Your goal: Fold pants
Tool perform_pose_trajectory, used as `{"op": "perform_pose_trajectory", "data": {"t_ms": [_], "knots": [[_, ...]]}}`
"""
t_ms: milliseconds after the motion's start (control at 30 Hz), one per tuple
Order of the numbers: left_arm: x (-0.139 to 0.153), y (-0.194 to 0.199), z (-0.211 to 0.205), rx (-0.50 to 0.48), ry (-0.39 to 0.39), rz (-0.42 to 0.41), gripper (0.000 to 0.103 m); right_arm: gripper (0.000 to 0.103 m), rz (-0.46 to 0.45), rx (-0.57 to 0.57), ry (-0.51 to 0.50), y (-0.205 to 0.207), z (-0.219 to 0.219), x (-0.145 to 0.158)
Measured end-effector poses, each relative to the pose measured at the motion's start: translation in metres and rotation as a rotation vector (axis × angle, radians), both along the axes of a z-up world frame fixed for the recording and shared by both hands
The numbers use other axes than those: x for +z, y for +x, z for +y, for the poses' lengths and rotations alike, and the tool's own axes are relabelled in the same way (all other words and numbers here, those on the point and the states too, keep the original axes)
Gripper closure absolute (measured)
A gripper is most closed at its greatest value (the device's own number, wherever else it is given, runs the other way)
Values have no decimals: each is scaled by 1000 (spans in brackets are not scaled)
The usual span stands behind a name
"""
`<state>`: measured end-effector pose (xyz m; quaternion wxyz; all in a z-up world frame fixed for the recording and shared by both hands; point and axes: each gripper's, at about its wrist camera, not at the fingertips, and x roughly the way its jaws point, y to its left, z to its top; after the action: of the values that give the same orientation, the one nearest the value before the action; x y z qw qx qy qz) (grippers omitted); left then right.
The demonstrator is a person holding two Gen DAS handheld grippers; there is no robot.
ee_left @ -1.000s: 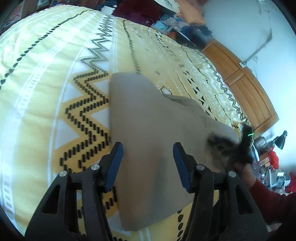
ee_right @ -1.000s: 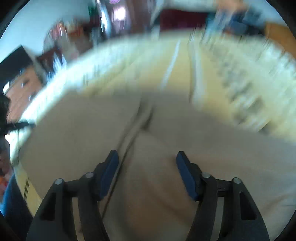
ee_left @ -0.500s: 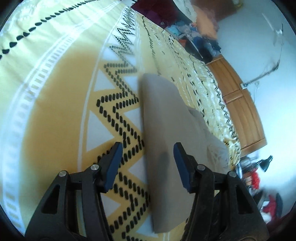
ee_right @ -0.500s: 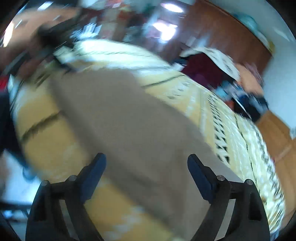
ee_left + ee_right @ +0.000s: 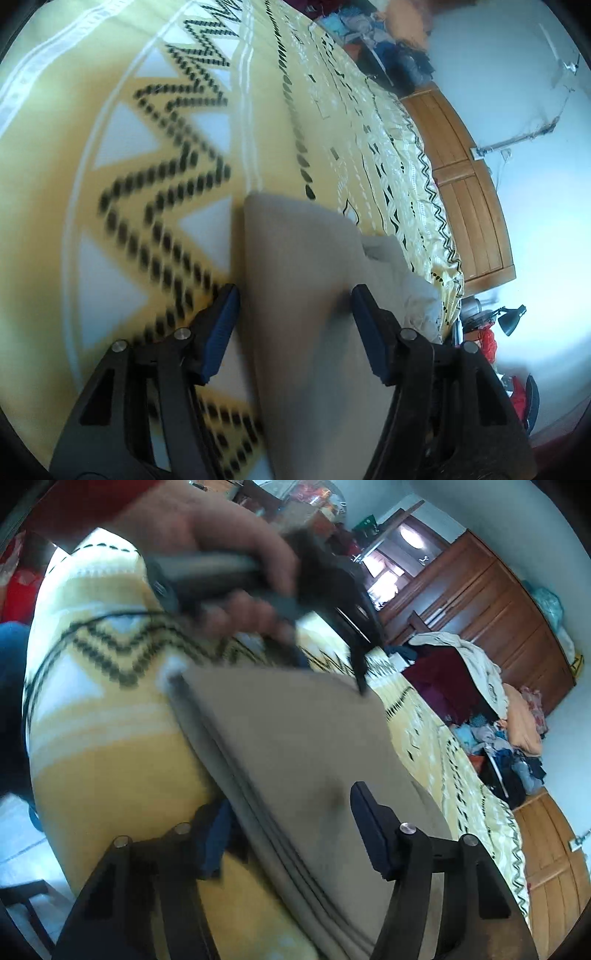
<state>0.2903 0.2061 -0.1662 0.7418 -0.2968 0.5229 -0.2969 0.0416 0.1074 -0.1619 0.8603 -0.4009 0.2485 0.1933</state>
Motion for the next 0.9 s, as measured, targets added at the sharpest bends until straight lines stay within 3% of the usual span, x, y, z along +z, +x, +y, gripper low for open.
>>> {"op": "perform_pose_trajectory", "data": {"t_ms": [133, 167, 200, 233, 300, 367, 433, 533, 700, 800, 900], "knots": [[-3, 4, 2, 6, 13, -15, 44, 36, -8, -4, 0, 19, 27, -4], [-3, 1, 2, -2, 29, -24, 51, 36, -6, -7, 3, 22, 31, -5], [-4, 0, 2, -18, 38, -30, 74, 36, 0, -11, 10, 26, 29, -4], [-5, 1, 2, -28, 50, -23, 84, 37, 11, -17, 20, 26, 30, -5], [-4, 0, 3, -24, 56, -29, 97, 51, 72, -11, 64, 39, 30, 0], [8, -4, 3, -17, 59, -59, 99, 82, 140, -5, 128, 45, 26, 10], [29, -6, 0, -10, 21, -101, 100, 87, 147, -26, 241, 46, 11, 34], [80, -10, -19, -17, -49, -200, 99, 90, 172, -80, 493, 57, -36, 86], [160, -10, -116, -126, -121, -351, 98, 91, 196, -212, 963, 63, -176, 157], [184, -7, -203, -246, -150, -390, 95, 91, 170, -333, 1147, 48, -267, 167], [185, -11, -304, -383, -129, -399, 94, 91, 142, -470, 1272, 19, -351, 156]]}}
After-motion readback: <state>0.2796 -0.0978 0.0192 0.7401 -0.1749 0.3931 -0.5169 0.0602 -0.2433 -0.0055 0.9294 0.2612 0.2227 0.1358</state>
